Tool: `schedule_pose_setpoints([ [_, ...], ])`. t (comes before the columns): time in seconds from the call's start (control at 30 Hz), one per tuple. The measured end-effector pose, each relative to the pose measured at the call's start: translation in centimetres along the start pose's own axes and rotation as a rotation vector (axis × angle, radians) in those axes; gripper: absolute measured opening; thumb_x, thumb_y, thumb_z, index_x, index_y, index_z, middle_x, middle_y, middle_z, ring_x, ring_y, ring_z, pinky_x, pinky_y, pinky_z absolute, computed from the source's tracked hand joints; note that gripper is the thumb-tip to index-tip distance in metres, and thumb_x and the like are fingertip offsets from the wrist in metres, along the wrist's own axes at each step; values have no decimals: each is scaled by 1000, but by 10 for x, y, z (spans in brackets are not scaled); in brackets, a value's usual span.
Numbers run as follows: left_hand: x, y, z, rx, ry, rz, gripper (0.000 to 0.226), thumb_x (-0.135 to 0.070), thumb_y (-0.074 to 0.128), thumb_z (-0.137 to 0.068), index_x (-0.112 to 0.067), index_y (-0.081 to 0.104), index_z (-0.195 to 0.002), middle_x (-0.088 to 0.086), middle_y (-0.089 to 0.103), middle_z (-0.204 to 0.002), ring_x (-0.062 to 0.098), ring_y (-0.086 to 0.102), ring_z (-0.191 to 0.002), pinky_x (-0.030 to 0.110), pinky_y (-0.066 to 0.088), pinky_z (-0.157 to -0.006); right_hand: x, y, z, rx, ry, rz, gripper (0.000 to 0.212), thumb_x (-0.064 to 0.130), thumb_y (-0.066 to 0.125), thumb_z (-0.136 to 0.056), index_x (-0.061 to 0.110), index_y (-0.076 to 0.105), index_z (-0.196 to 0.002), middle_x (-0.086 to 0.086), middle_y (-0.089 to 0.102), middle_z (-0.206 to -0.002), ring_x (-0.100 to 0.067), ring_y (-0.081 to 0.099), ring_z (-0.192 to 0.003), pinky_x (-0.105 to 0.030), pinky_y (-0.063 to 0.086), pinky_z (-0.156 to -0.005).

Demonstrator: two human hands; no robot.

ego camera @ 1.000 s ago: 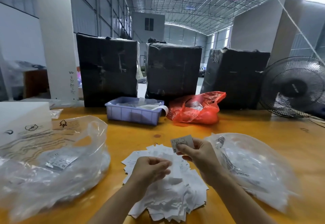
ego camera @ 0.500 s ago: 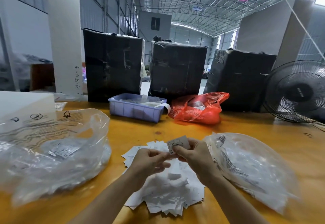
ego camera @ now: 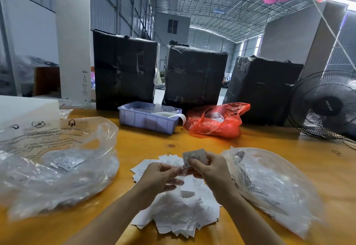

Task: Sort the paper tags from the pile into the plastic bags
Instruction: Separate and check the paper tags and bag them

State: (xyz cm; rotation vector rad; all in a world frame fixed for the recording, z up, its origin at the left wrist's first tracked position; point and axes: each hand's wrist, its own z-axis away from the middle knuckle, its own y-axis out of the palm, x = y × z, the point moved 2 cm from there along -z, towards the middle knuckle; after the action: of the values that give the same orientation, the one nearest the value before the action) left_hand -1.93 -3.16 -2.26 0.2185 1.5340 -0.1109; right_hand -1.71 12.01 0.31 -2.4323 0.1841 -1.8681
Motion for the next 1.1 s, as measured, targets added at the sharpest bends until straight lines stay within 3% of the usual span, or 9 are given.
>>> schedule_pose_setpoints([
  [0.2, -1, -2, -1, -4, -9, -10, 20, -23, 65, -86, -7, 72, -96, 3, 75, -93, 12, 70, -74, 19, 48, -58, 1, 1, 1, 17, 16, 21, 5, 5, 66, -85, 4, 67, -90, -18, 71, -85, -27, 69, -75, -26, 51, -62],
  [0.37, -1, -4, 2, 14, 0, -27, 19, -25, 63, -87, -11, 73, -95, -1, 75, -96, 12, 70, -77, 18, 48, -59, 3, 0, 1, 49, 38, 13, 6, 2, 66, -84, 3, 68, -90, -15, 71, -83, -19, 65, -69, -26, 52, -63],
  [0.53, -6, -4, 5, 14, 10, -36, 37, -36, 72, -69, -8, 74, -94, 0, 75, -83, 11, 70, -75, 19, 48, -60, 6, 1, 2, 45, 24, -26, 5, 5, 63, -87, 7, 67, -87, -12, 74, -77, -23, 72, -69, -21, 50, -57],
  [0.73, -5, -4, 4, 10, 2, -17, 22, -26, 71, -79, -8, 73, -93, 1, 75, -82, 12, 71, -76, 18, 49, -58, 10, -1, 2, 54, 1, -21, 5, 6, 62, -88, 5, 66, -91, -10, 74, -73, -22, 72, -66, -18, 49, -54],
  [0.9, -10, -2, 6, 30, 28, -30, 40, -40, 73, -63, -11, 74, -91, -2, 75, -90, 11, 71, -78, 20, 48, -62, 12, -1, 3, 58, -47, 50, 4, 4, 64, -86, 3, 67, -89, -15, 73, -78, -22, 71, -69, -28, 51, -62],
  [1.0, -9, -3, 5, 51, 46, -45, 40, -40, 70, -69, -11, 73, -95, -3, 75, -97, 10, 70, -80, 23, 47, -68, 12, -1, 3, 68, -76, 99, 2, 2, 66, -84, 2, 68, -85, -23, 69, -81, -21, 64, -67, -32, 50, -63],
  [1.1, -10, -5, 4, 24, 50, -34, 34, -36, 69, -71, -11, 74, -92, 2, 75, -92, 11, 71, -78, 20, 47, -64, 13, -2, 3, 123, -40, 88, 3, 3, 68, -83, 6, 69, -84, -16, 71, -75, -18, 66, -66, -24, 51, -60],
])
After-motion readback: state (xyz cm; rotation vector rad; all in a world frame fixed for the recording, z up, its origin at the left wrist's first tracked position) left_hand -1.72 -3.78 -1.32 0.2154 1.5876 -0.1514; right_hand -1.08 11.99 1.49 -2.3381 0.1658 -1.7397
